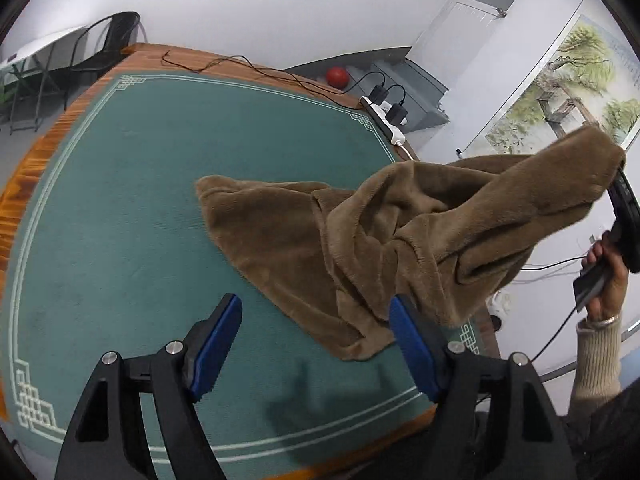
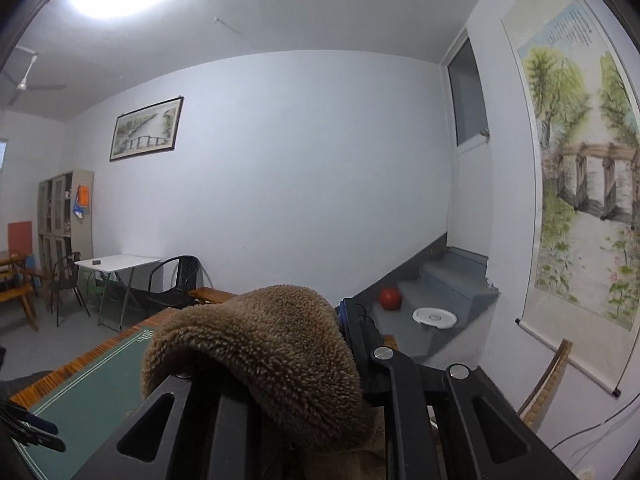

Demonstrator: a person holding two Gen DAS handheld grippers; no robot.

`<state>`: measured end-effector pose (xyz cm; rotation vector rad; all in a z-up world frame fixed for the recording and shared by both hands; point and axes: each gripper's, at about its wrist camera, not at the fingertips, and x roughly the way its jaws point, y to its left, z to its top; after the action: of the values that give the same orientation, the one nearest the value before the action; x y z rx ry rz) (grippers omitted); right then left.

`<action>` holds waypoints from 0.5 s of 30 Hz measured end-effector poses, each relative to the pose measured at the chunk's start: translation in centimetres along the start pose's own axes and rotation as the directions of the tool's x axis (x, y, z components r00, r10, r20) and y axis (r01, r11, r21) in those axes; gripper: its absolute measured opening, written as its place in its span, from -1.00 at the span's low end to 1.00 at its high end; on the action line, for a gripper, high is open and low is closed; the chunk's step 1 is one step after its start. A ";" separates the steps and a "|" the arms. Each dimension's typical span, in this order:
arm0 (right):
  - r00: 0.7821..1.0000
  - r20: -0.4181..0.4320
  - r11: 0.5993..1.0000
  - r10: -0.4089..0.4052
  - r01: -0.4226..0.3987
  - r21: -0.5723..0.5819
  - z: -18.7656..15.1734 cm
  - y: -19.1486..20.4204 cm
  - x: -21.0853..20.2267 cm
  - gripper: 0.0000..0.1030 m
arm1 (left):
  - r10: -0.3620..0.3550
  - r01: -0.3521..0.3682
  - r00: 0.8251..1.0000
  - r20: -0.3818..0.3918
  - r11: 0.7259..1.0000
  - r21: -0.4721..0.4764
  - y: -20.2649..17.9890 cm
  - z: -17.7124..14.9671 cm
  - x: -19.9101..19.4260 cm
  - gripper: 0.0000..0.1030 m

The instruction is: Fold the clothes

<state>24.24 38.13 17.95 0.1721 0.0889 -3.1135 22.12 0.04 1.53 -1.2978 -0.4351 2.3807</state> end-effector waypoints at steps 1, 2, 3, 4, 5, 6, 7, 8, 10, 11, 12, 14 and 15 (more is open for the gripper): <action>1.000 0.000 1.000 -0.006 0.006 -0.006 -0.1 -0.2 -0.1 -0.66 | -0.023 0.023 1.000 -0.008 1.000 -0.006 -0.3 0.4 0.6 0.55; 1.000 -0.003 1.000 -0.009 0.009 -0.007 -0.2 -0.4 -0.2 -0.66 | -0.053 0.053 0.998 -0.015 0.999 -0.001 -0.7 0.8 1.0 0.55; 1.000 -0.006 1.000 -0.012 0.012 -0.008 -0.4 -0.5 -0.3 -0.66 | -0.072 0.072 0.997 -0.027 0.997 -0.002 -1.0 1.2 1.7 0.55; 1.000 -0.012 1.000 -0.016 0.016 -0.003 -0.6 -0.7 -0.4 -0.66 | -0.085 0.085 0.996 -0.039 0.996 -0.008 -1.2 1.6 2.5 0.55; 1.000 -0.018 1.000 -0.022 0.022 0.004 -0.9 -0.9 -0.6 -0.66 | -0.098 0.097 0.994 -0.052 0.995 -0.013 -1.4 2.0 3.3 0.55; 0.999 -0.023 1.000 -0.029 0.029 0.011 -1.2 -1.2 -0.8 -0.66 | -0.111 0.110 0.992 -0.064 0.994 -0.019 -1.6 2.4 4.1 0.55; 0.999 -0.030 0.999 -0.033 0.034 0.021 -1.4 -1.6 -1.0 -0.66 | -0.124 0.123 0.989 -0.077 0.992 -0.025 -1.8 2.8 4.9 0.55; 0.999 -0.037 0.999 -0.037 0.038 0.031 -1.6 -1.9 -1.1 -0.66 | -0.124 0.123 0.989 -0.086 0.992 -0.018 -2.1 3.5 5.8 0.55; 0.998 -0.052 0.998 -0.043 0.045 0.045 -2.3 -2.5 -1.6 -0.66 | -0.111 0.113 0.988 -0.104 0.994 0.006 -2.8 5.2 7.7 0.55; 0.997 -0.063 0.998 -0.044 0.047 0.049 -2.6 -2.7 -1.8 -0.66 | -0.105 0.108 0.988 -0.112 0.994 0.017 -3.1 6.0 8.6 0.55; 0.996 -0.073 0.997 -0.044 0.048 0.053 -3.0 -2.8 -1.9 -0.66 | -0.099 0.103 0.988 -0.120 0.994 0.029 -3.5 6.8 9.6 0.55; 0.995 -0.095 0.997 -0.044 0.049 0.061 -3.8 -3.2 -2.2 -0.65 | -0.077 0.088 0.984 -0.164 0.994 0.064 -4.5 7.8 12.2 0.55; 0.994 -0.103 0.997 -0.043 0.049 0.064 -4.0 -3.4 -2.2 -0.65 | -0.069 0.084 0.978 -0.196 0.994 0.069 -5.0 8.0 13.6 0.55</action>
<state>26.78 41.80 14.42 0.3349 -0.0095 -3.1543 9.55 10.24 -1.95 -1.4334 -0.3263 2.1615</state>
